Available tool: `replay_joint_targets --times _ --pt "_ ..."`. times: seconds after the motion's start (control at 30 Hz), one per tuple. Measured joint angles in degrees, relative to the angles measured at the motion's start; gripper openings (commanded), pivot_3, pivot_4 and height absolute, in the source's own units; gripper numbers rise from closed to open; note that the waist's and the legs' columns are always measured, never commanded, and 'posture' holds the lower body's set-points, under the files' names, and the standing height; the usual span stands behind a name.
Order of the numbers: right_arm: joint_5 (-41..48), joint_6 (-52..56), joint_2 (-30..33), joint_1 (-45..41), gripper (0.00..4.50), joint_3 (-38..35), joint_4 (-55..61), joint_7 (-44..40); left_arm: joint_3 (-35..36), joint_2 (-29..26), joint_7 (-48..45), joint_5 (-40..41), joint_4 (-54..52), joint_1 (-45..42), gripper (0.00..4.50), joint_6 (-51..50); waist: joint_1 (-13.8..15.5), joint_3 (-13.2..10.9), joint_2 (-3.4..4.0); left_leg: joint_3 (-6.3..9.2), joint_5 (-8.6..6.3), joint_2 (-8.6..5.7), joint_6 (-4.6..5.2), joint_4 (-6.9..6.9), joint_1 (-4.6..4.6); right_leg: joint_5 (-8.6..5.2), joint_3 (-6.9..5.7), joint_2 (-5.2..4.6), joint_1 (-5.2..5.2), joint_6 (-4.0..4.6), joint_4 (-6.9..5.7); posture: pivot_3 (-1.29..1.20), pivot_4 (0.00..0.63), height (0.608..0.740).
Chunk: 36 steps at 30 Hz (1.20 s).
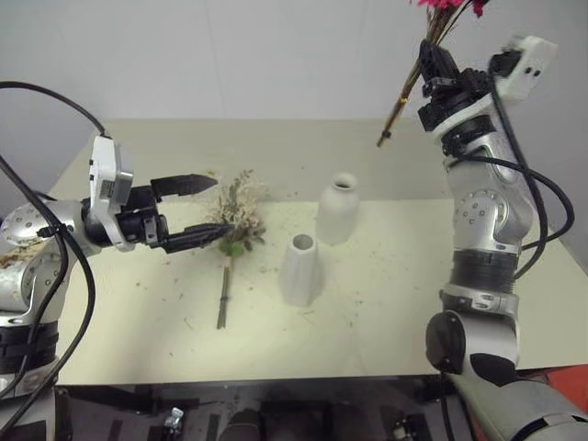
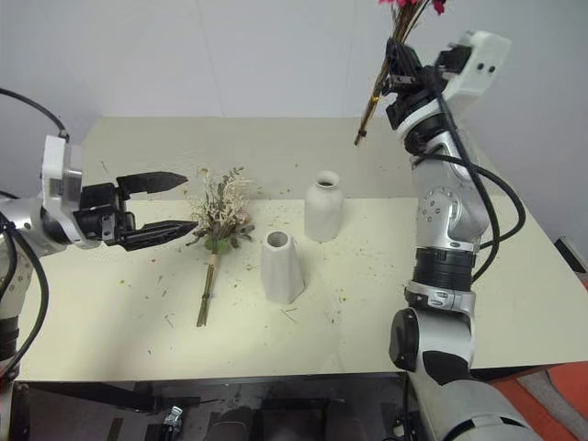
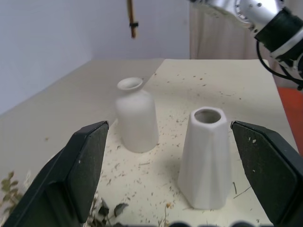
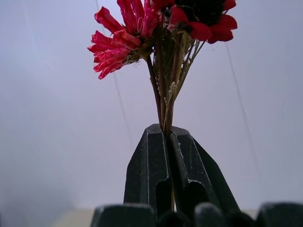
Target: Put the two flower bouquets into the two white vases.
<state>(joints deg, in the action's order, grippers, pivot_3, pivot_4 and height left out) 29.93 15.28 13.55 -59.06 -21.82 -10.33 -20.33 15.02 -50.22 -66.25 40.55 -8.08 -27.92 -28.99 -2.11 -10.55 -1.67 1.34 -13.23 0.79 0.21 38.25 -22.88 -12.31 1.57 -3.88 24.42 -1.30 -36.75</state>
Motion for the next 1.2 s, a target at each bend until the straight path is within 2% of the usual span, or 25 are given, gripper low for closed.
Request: replay_joint_targets --times 0.17,0.53,0.93,1.2 --pt "0.8 -1.3 -2.8 3.0 0.03 1.9 -0.4 -3.4 2.0 0.0 1.7 0.3 -0.6 2.0 4.50 -0.5 -0.3 0.0 0.01 -0.01 0.00 0.10 0.00 0.00 0.11 -0.01 0.05 0.14 0.06 0.01 -0.04 0.00 0.150 0.740" --pt "0.3 -6.9 -5.0 1.8 0.03 5.6 -11.3 -8.5 2.4 0.0 2.8 1.3 -1.5 3.1 4.50 -1.6 -0.5 0.0 0.03 -0.09 0.00 0.14 0.00 -0.05 0.19 -0.01 0.21 0.21 0.07 0.02 -0.04 0.00 0.150 0.740" --pt "-3.6 -17.1 -5.0 1.2 0.03 7.0 -23.7 -13.7 2.9 -0.3 3.2 1.3 -1.6 3.3 4.50 -2.0 -0.5 0.0 0.04 -0.14 0.00 0.15 0.00 -0.10 0.23 0.00 0.28 0.23 0.09 0.02 -0.04 0.00 0.150 0.740" --pt "-7.0 -26.3 -6.8 2.0 0.03 9.1 -27.0 -16.2 3.2 -1.2 3.0 1.0 -1.6 3.6 4.50 -1.7 -0.6 0.0 0.04 -0.17 -0.01 0.16 -0.01 -0.14 0.25 0.00 0.33 0.24 0.11 0.02 -0.04 0.00 0.150 0.740"
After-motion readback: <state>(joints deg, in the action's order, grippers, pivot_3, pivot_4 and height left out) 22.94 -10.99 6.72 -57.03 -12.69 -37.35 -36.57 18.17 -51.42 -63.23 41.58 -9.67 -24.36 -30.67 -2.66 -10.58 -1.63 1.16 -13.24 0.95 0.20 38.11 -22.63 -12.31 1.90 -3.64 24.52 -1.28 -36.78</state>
